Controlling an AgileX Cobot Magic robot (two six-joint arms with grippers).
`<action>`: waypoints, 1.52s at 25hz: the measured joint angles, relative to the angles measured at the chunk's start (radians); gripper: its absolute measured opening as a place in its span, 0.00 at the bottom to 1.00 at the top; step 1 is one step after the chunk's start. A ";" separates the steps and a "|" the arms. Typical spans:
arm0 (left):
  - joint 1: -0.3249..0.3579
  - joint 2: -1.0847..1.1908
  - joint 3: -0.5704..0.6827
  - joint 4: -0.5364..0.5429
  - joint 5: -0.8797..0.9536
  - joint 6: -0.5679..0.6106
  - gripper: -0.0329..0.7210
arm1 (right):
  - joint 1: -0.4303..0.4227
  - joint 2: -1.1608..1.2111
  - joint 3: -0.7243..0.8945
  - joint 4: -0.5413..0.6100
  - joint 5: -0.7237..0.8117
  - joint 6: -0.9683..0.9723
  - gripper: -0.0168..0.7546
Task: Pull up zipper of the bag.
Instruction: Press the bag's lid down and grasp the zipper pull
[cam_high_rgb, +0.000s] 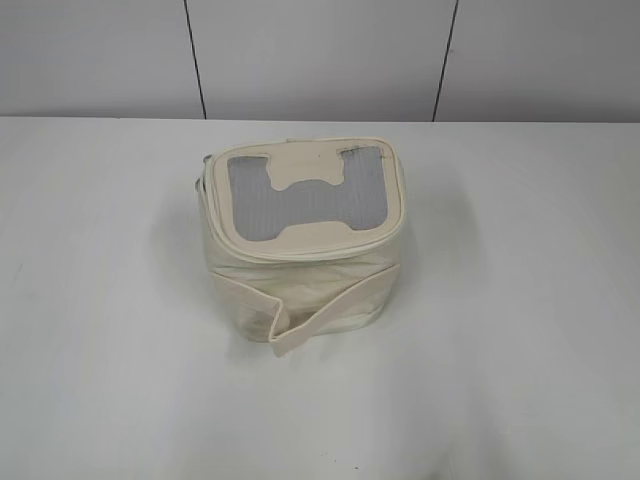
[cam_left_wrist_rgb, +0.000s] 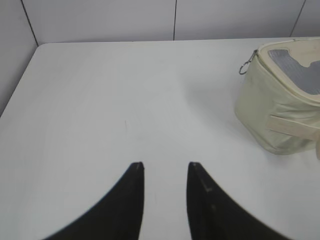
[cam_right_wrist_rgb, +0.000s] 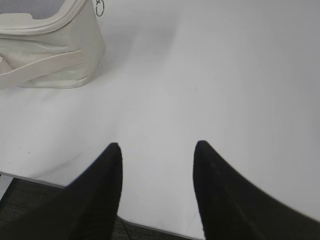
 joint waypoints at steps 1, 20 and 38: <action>0.000 0.000 0.000 0.000 0.000 0.000 0.36 | 0.000 0.000 0.000 0.000 0.000 0.000 0.50; 0.000 0.000 0.000 0.000 0.000 0.000 0.36 | 0.000 0.000 0.000 0.007 0.000 0.000 0.50; 0.000 0.000 0.000 0.001 0.000 0.000 0.36 | 0.000 0.890 -0.147 0.794 -0.339 -0.844 0.50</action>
